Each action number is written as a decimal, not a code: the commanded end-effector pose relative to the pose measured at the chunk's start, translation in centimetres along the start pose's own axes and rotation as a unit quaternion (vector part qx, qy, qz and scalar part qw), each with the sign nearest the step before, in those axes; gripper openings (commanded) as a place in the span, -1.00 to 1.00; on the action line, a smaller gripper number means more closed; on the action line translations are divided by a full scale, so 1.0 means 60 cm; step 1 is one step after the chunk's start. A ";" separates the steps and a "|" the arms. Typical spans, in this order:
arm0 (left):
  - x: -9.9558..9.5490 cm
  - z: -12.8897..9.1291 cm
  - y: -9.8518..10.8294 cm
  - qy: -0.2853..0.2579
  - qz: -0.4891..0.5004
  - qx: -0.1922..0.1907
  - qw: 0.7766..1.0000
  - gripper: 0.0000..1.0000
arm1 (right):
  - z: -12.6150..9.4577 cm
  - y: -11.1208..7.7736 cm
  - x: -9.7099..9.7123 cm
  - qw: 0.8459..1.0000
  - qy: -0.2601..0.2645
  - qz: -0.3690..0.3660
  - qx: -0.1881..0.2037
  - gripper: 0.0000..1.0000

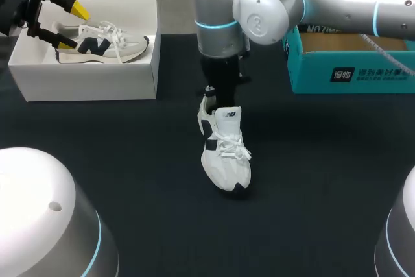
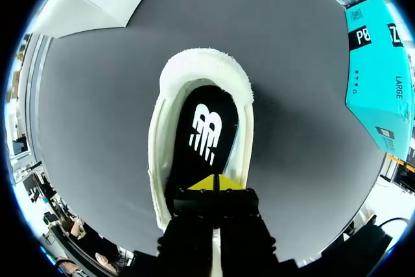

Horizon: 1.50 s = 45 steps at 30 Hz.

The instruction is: Take the shoe out of the shoebox, open the shoe tongue, remove and reinsert the insole, then place the shoe into the shoebox

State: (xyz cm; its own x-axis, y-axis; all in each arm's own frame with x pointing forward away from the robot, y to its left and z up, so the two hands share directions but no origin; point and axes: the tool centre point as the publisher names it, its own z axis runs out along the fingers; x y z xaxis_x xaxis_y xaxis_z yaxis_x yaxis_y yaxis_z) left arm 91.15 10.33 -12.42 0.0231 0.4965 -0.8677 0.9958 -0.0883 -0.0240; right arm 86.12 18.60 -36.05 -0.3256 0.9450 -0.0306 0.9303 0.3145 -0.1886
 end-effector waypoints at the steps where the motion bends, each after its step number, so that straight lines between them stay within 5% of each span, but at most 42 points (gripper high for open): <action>1: 0.000 -0.001 -0.001 0.002 0.000 0.000 1.000 1.00 | 0.005 -0.004 0.000 1.000 0.001 0.005 0.002 -1.00; 6: 0.000 -0.001 -0.001 0.002 0.000 0.000 1.000 1.00 | 0.006 -0.012 0.004 1.000 0.003 0.009 0.004 -0.94; 24: 0.000 -0.001 -0.001 0.002 0.000 0.000 1.000 1.00 | -0.010 -0.024 0.019 1.000 0.006 0.021 0.001 1.00; 45: 0.000 -0.001 -0.001 0.002 0.000 0.000 1.000 1.00 | -0.044 -0.052 0.020 0.999 -0.001 0.027 -0.024 1.00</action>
State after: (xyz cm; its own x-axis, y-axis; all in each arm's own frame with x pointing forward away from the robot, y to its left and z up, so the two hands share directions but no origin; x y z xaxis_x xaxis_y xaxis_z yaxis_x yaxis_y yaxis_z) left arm 91.15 10.33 -12.42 0.0231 0.4965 -0.8677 0.9958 -0.0882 -0.0240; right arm 83.96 19.39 -33.38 -0.2760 0.9603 -0.0411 0.9512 0.2667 -0.1550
